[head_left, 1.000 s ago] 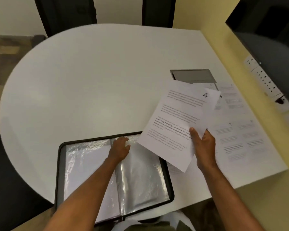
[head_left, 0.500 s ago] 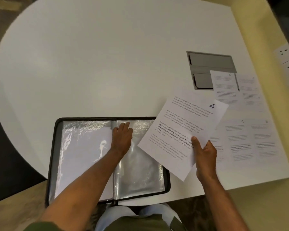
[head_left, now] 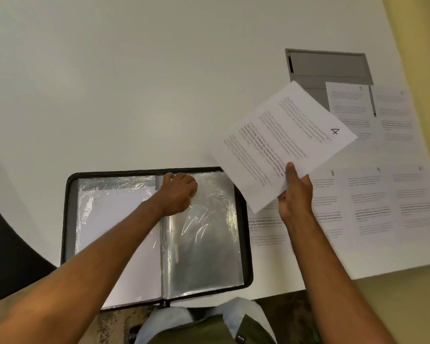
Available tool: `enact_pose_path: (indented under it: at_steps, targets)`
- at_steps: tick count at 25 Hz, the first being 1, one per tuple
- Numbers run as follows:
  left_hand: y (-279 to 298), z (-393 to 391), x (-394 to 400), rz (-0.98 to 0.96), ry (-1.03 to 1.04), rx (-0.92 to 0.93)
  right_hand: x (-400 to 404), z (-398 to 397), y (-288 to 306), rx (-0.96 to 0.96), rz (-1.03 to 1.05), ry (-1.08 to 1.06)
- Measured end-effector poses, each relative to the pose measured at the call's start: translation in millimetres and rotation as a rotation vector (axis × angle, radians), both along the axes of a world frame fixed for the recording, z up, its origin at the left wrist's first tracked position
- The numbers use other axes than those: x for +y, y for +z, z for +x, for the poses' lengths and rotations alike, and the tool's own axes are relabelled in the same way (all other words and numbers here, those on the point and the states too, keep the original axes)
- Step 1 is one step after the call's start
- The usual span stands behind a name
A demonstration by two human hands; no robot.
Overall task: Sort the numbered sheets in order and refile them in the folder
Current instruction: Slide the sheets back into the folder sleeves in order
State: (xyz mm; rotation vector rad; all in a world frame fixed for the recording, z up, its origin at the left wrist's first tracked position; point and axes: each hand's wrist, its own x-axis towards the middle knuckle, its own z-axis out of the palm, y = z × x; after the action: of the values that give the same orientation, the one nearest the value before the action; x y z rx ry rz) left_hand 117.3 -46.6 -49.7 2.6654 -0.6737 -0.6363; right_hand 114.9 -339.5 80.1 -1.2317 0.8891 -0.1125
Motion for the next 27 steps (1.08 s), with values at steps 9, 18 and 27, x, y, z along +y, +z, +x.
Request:
enact_pose_path:
  at_steps: [9, 18, 27]
  targets:
    - [13, 26, -11, -0.147, 0.285, -0.042, 23, 41, -71, 0.251, 0.125, 0.275]
    - [1, -1, -24, -0.119, 0.294, -0.174, 38, 88, -98, 0.103, 0.052, 0.269]
    - [5, 2, -26, -0.128, 0.325, -0.153, 58, 89, -113, 0.032, -0.060, 0.535]
